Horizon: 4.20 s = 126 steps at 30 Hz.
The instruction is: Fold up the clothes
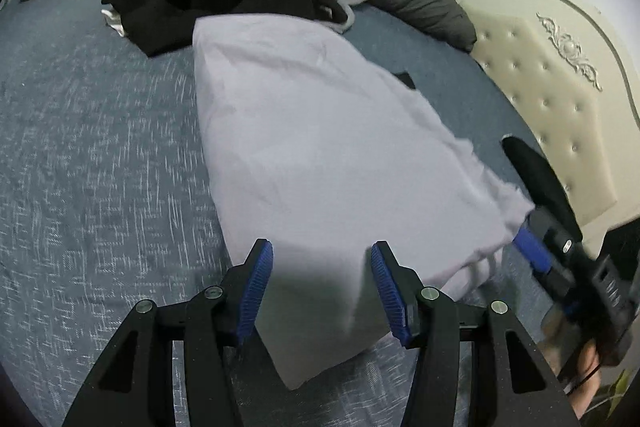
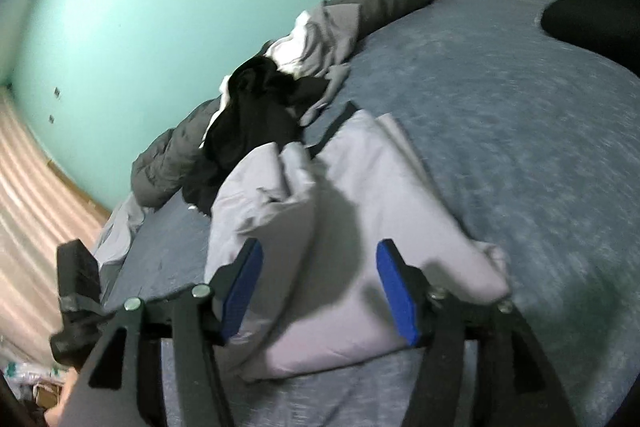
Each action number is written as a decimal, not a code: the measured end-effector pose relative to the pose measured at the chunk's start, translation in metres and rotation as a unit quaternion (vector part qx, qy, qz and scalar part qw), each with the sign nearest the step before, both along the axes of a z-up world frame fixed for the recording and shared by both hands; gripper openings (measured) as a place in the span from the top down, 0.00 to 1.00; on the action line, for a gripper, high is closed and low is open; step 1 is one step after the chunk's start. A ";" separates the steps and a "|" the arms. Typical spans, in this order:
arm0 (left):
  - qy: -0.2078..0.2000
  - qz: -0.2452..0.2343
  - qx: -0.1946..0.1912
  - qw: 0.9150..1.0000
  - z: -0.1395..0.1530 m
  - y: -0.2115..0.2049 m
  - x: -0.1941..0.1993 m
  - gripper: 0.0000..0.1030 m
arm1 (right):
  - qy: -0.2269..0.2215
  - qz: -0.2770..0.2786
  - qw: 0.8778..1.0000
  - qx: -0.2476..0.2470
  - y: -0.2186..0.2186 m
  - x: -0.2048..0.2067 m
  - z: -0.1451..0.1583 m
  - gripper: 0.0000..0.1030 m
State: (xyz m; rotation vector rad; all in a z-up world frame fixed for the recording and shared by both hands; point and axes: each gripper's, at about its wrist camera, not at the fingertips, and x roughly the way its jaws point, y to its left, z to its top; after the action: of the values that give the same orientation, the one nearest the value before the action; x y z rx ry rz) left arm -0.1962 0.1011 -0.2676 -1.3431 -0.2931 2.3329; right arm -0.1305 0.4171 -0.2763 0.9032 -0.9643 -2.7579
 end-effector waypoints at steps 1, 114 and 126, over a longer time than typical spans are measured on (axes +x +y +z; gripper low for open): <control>-0.001 -0.003 -0.001 1.000 -0.003 0.000 0.001 0.46 | 0.005 0.007 1.000 0.000 -0.004 -0.003 0.002 0.41; 0.020 -0.048 -0.079 0.996 0.000 0.035 0.013 0.39 | -0.140 -0.055 0.988 0.032 0.036 -0.009 -0.047 1.00; -0.021 -0.051 -0.079 0.995 -0.032 0.048 -0.032 0.39 | -0.172 -0.038 0.984 0.029 0.050 -0.018 -0.076 1.00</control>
State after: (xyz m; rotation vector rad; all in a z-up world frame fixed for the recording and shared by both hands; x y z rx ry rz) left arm -0.2278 0.1493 -0.3001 -1.4461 -0.0508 2.2853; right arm -0.1487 0.4668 -0.3526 1.4146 -0.9855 -2.7597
